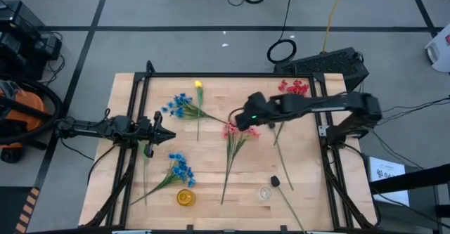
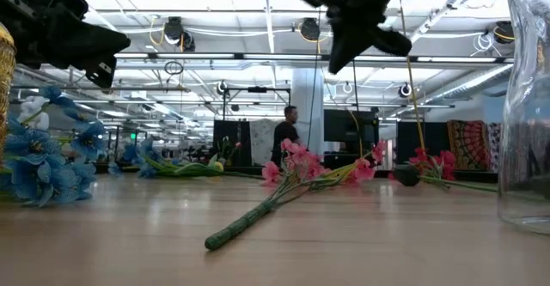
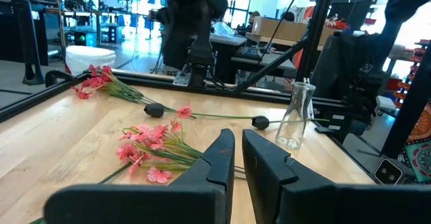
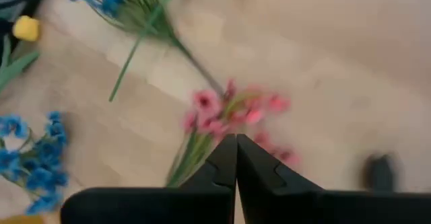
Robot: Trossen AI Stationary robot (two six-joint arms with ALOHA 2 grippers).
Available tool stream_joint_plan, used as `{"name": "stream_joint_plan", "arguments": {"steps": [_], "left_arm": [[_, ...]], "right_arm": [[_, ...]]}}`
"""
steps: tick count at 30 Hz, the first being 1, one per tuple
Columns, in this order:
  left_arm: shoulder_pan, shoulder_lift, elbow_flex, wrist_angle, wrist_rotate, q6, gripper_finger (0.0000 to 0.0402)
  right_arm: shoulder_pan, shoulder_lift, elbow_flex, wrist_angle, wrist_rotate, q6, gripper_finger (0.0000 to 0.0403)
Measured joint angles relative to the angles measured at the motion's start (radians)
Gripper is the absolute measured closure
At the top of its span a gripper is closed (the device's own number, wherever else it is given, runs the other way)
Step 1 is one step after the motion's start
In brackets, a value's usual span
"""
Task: Sort flowers into vase by color
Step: Put the pink flowers into the transparent vase
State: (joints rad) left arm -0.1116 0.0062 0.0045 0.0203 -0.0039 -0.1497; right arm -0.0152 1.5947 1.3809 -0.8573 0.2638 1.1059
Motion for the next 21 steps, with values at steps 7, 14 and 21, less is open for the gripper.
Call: {"name": "stream_joint_plan", "arguments": {"steps": [7,14,21], "left_arm": [[0.0,0.0,0.0,0.0,0.0,0.0,0.0366],[0.0,0.0,0.0,0.0,0.0,0.0,0.0366],[0.0,0.0,0.0,0.0,0.0,0.0,0.0366]], "right_arm": [[0.018,0.154,0.017,-0.002,-0.123,0.201,0.0401],[0.056,0.25,0.017,0.033,-0.193,0.27,0.036],[0.066,0.324,0.017,0.122,-0.29,0.323,0.0289]]}}
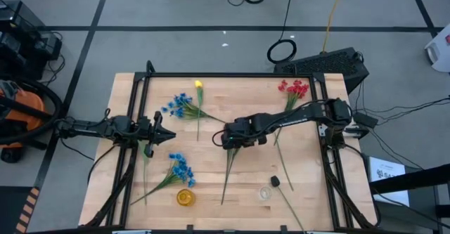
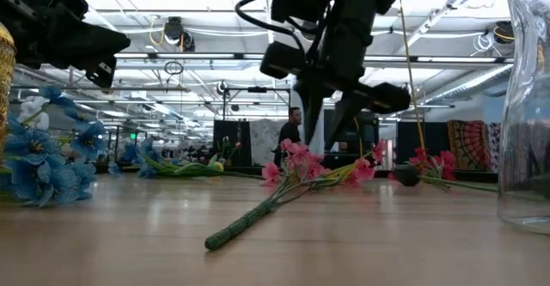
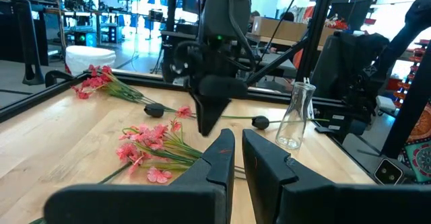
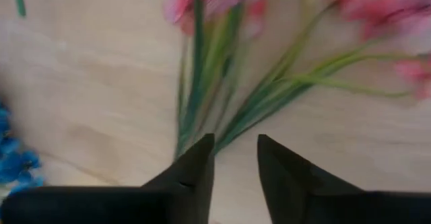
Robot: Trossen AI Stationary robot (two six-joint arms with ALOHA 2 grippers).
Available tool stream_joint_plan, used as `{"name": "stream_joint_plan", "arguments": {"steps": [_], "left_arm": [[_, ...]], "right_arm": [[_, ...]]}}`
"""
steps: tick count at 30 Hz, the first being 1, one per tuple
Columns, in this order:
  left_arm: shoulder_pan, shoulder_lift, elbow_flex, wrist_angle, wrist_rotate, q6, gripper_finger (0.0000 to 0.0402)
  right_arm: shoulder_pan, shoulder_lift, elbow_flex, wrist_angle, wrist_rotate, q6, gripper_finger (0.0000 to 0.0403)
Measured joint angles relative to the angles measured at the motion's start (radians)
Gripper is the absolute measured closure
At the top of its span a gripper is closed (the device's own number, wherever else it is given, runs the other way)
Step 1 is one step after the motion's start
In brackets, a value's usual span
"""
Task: Sort flowers into vase by color
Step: Put the pink flowers into the transparent vase
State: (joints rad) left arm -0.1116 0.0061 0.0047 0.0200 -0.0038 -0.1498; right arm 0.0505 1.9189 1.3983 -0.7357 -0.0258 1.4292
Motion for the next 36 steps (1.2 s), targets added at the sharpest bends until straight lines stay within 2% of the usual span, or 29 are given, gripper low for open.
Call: {"name": "stream_joint_plan", "arguments": {"steps": [4,10,22,28,36], "left_arm": [[0.0,0.0,0.0,0.0,0.0,0.0,0.0366],[0.0,0.0,0.0,0.0,0.0,0.0,0.0366],[0.0,0.0,0.0,0.0,0.0,0.0,0.0366],[0.0,0.0,0.0,0.0,0.0,0.0,0.0366],[0.0,0.0,0.0,-0.001,0.0,0.0,0.0366]], "right_arm": [[0.0,0.032,0.0,0.081,-0.036,0.0,0.025],[0.008,0.061,0.0,0.067,-0.081,0.029,0.0218],[0.03,0.072,0.0,0.089,-0.052,0.111,0.0215],[0.028,0.119,0.0,0.166,-0.052,0.123,0.0215],[0.025,0.203,0.006,0.185,-0.118,0.135,0.0216]]}}
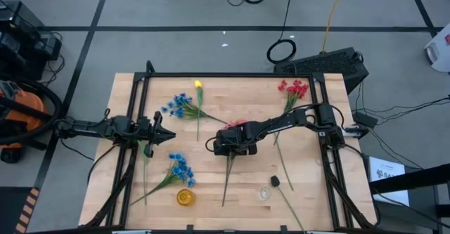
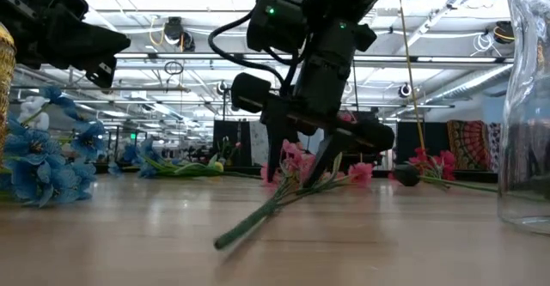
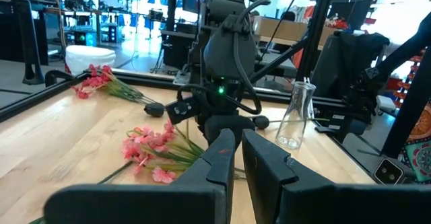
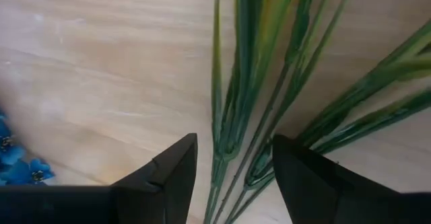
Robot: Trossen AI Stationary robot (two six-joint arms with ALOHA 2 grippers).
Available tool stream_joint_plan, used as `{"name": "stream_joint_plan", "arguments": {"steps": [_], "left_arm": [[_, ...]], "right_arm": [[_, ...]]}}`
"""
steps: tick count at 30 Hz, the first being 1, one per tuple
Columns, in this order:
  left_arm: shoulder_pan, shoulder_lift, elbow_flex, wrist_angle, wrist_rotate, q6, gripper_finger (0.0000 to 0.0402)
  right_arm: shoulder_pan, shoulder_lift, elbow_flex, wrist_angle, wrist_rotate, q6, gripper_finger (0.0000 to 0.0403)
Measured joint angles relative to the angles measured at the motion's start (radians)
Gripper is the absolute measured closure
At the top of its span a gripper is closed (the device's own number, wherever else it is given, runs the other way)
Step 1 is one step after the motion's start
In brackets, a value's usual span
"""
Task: Sort flowers into vase by color
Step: Put the pink flowers into the transparent vase
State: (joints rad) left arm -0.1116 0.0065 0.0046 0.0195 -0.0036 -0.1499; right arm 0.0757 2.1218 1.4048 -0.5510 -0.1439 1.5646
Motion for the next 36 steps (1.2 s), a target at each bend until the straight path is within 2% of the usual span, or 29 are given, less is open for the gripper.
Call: {"name": "stream_joint_plan", "arguments": {"steps": [6,11,15,23,27,34,36], "left_arm": [[0.0,0.0,0.0,0.001,0.0,0.0,0.0366],[0.0,0.0,0.0,0.001,0.0,0.0,0.0366],[0.0,0.0,0.0,0.001,0.0,0.0,0.0366],[0.0,0.0,0.0,0.001,0.0,0.0,0.0366],[0.0,0.0,0.0,0.001,0.0,0.0,0.0366],[0.0,0.0,0.0,0.001,0.0,0.0,0.0366],[0.0,0.0,0.0,0.001,0.0,0.0,0.0366]], "right_arm": [[-0.008,0.01,0.0,-0.003,0.014,-0.079,0.0216],[-0.025,0.01,-0.001,-0.006,0.004,-0.26,0.0216],[-0.035,0.004,-0.004,-0.016,-0.043,-0.414,0.0216],[-0.046,-0.01,-0.008,-0.012,-0.045,-0.293,0.0222],[-0.047,-0.01,-0.008,-0.012,-0.027,-0.302,0.0255],[-0.047,-0.01,-0.01,0.005,-0.018,-0.368,0.038],[-0.049,-0.017,-0.008,0.03,-0.013,-0.406,0.0392]]}}
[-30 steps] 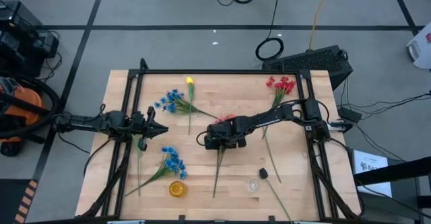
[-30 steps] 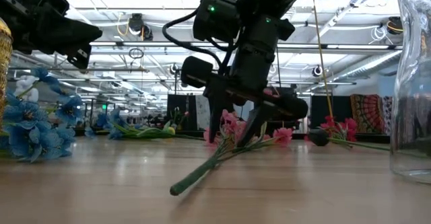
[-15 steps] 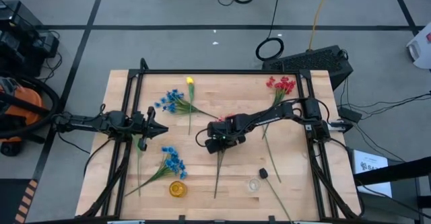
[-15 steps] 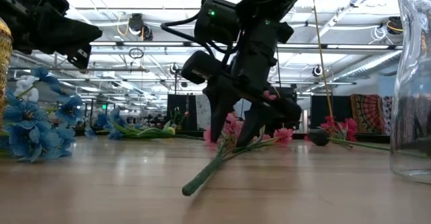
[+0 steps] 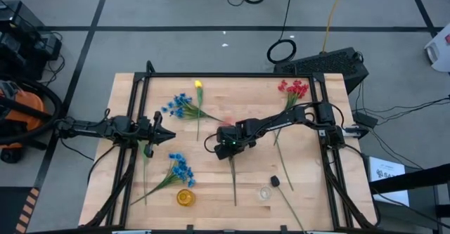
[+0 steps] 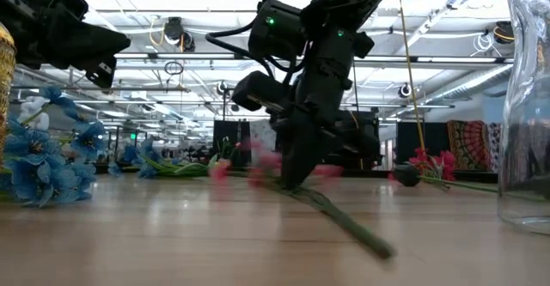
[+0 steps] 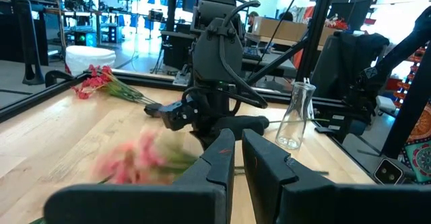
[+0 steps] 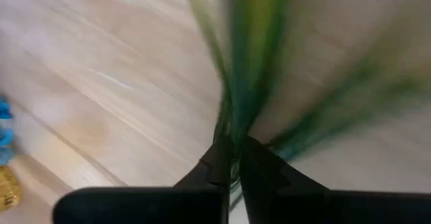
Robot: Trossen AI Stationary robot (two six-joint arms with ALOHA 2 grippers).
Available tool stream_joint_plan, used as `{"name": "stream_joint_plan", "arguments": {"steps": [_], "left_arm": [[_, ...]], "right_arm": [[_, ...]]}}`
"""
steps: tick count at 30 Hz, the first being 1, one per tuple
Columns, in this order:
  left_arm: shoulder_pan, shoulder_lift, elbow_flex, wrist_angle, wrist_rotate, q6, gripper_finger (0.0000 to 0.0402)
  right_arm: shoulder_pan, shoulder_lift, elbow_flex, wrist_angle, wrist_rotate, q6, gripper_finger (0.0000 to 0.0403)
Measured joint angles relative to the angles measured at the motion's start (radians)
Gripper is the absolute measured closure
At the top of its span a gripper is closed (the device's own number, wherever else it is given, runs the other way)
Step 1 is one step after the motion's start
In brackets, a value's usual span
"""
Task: Sort flowers into vase by color
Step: Put the pink flowers into the transparent vase
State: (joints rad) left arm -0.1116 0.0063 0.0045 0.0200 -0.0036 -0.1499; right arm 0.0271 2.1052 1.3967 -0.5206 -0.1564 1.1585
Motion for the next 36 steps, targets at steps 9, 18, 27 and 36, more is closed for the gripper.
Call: {"name": "stream_joint_plan", "arguments": {"steps": [9,18,27,36], "left_arm": [[0.0,0.0,0.0,0.0,0.0,0.0,0.0366],[0.0,0.0,0.0,0.0,0.0,0.0,0.0366],[0.0,0.0,0.0,0.0,0.0,0.0,0.0366],[0.0,0.0,0.0,0.0,0.0,0.0,0.0366]], "right_arm": [[-0.018,-0.092,-0.005,-0.01,0.101,-0.155,0.0399],[0.016,-0.309,-0.001,-0.016,0.243,-0.359,0.0401],[0.071,-0.487,0.0,-0.044,0.346,-0.506,0.0401],[0.151,-0.572,0.0,-0.07,0.43,-0.609,0.0401]]}}
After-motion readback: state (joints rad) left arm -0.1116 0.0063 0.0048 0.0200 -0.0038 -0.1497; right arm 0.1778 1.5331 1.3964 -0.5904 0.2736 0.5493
